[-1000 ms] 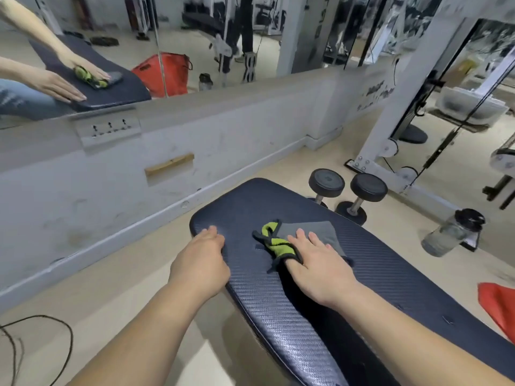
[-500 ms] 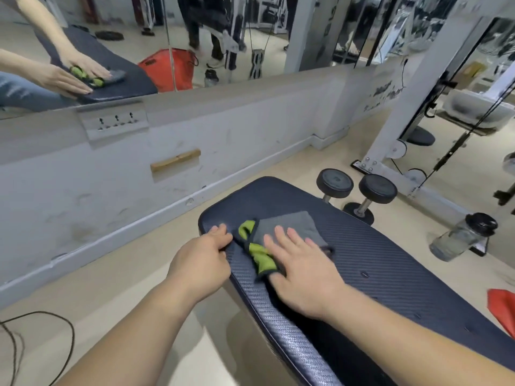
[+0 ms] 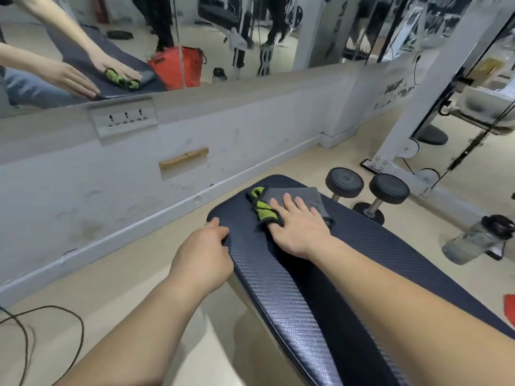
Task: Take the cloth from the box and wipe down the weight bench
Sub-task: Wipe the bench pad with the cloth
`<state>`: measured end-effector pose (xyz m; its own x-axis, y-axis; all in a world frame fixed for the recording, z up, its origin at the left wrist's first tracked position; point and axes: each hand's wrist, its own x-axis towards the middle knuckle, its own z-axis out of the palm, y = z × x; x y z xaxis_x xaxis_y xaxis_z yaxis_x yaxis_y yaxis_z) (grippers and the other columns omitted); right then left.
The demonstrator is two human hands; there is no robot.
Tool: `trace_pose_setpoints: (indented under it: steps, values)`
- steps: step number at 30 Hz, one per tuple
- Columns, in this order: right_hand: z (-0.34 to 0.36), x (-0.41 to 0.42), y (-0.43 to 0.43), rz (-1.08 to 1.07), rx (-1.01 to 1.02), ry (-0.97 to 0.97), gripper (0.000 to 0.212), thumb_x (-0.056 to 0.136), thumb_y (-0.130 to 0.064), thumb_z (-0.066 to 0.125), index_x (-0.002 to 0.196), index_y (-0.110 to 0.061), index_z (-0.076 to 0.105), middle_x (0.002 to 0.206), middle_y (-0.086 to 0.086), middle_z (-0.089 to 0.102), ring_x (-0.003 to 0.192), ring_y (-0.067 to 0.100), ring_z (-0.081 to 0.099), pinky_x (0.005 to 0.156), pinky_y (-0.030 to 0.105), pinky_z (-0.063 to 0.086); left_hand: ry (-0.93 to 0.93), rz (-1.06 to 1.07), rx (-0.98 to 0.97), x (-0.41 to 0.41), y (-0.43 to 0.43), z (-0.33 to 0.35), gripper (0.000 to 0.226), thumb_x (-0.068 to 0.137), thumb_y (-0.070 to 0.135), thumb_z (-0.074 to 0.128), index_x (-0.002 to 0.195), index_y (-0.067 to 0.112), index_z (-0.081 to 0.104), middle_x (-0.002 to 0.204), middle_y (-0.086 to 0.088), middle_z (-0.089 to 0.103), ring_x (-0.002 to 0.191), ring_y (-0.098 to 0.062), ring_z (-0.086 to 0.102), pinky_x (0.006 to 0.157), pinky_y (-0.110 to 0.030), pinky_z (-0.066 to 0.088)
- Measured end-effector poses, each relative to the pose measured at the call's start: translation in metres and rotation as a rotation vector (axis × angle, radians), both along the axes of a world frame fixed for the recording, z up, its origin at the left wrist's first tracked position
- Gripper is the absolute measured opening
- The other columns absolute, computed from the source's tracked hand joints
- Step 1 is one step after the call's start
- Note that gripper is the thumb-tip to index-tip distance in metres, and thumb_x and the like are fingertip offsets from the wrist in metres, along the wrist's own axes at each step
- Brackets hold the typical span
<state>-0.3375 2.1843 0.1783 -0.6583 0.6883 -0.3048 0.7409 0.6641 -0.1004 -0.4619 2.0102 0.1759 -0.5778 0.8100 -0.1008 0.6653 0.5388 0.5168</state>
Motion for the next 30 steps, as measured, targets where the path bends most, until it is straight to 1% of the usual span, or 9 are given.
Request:
trace_pose_setpoints:
  steps: [5,8,10,14,18,22,26,28,30]
  values:
    - [0.016,0.052,-0.070,0.280,-0.023,-0.028,0.078,0.092,-0.057,0.014,0.167,-0.041,0.003,0.179,-0.001,-0.007,0.165,0.023,-0.007,0.132,0.041,-0.003,-0.077,0.032,0.033,-0.007,-0.002,0.005,0.048,0.085,0.001,0.045,0.114,0.027,0.073,0.160,0.007,0.044,0.140,-0.022,0.050,0.107,-0.035,0.047]
    - [0.029,0.077,-0.075,0.395,-0.099,-0.079,0.078,0.089,-0.062,0.013,0.165,-0.049,0.005,0.177,-0.010,-0.010,0.164,0.013,-0.012,0.131,0.032,-0.008,0.014,0.031,-0.019,-0.001,0.006,0.008,0.025,0.083,0.004,0.051,0.097,0.016,0.069,0.134,-0.005,0.064,0.116,-0.033,0.063,0.087,-0.039,0.053]
    - [0.033,0.066,-0.051,0.402,-0.121,-0.088,0.087,0.079,-0.068,0.008,0.164,-0.049,0.010,0.177,-0.011,-0.006,0.163,0.011,-0.008,0.132,0.030,-0.006,0.084,0.026,-0.047,0.004,0.011,0.009,0.011,0.086,0.010,0.052,0.081,0.018,0.057,0.103,-0.007,0.060,0.099,-0.034,0.062,0.071,-0.036,0.042]
    - [0.011,0.010,0.019,0.191,-0.010,-0.009,0.070,0.100,-0.061,0.026,0.167,-0.042,0.012,0.179,0.001,0.000,0.165,0.027,0.001,0.133,0.044,0.005,0.142,0.022,-0.006,0.008,0.014,0.006,0.025,0.095,0.018,0.050,0.071,0.023,0.043,0.091,0.002,0.044,0.080,-0.022,0.041,0.068,-0.033,0.031]
    - [-0.011,-0.022,0.030,0.007,0.052,0.024,0.066,0.106,-0.057,0.023,0.168,-0.039,0.010,0.179,0.003,0.000,0.165,0.031,0.000,0.132,0.050,0.003,0.132,0.002,0.012,0.009,0.013,0.003,0.012,0.096,0.021,0.050,0.085,0.018,0.055,0.095,0.003,0.039,0.086,-0.019,0.039,0.070,-0.032,0.034]
    - [0.004,0.011,-0.020,0.184,0.057,-0.015,0.073,0.099,-0.057,0.021,0.168,-0.035,0.013,0.179,0.010,0.005,0.164,0.034,0.006,0.132,0.046,0.009,0.121,-0.031,-0.006,0.007,0.012,-0.001,0.010,0.088,0.008,0.049,0.084,0.014,0.056,0.098,0.001,0.039,0.103,-0.026,0.051,0.068,-0.031,0.032]
    - [0.026,0.091,-0.087,0.378,-0.051,-0.064,0.077,0.091,-0.056,0.016,0.167,-0.041,0.009,0.179,0.004,-0.002,0.165,0.028,-0.004,0.133,0.042,0.000,0.095,-0.046,-0.014,0.010,0.014,-0.005,0.017,0.081,0.000,0.047,0.074,0.015,0.045,0.097,-0.003,0.039,0.108,-0.030,0.047,0.068,-0.032,0.029]
    - [0.029,0.111,-0.079,0.433,-0.050,-0.103,0.081,0.086,-0.055,0.010,0.166,-0.045,0.007,0.178,-0.003,-0.007,0.164,0.020,-0.009,0.133,0.039,-0.003,0.090,-0.077,-0.008,0.015,0.017,-0.008,0.021,0.081,0.000,0.047,0.072,0.018,0.039,0.102,-0.008,0.041,0.118,-0.036,0.045,0.076,-0.035,0.038]
    - [0.023,0.110,-0.046,0.381,-0.010,-0.075,0.078,0.087,-0.056,0.009,0.165,-0.048,0.008,0.177,-0.008,-0.005,0.164,0.015,-0.006,0.133,0.036,-0.001,0.077,-0.134,-0.001,0.026,0.019,-0.007,0.015,0.082,-0.001,0.047,0.082,0.014,0.050,0.117,-0.013,0.048,0.135,-0.039,0.041,0.099,-0.041,0.045]
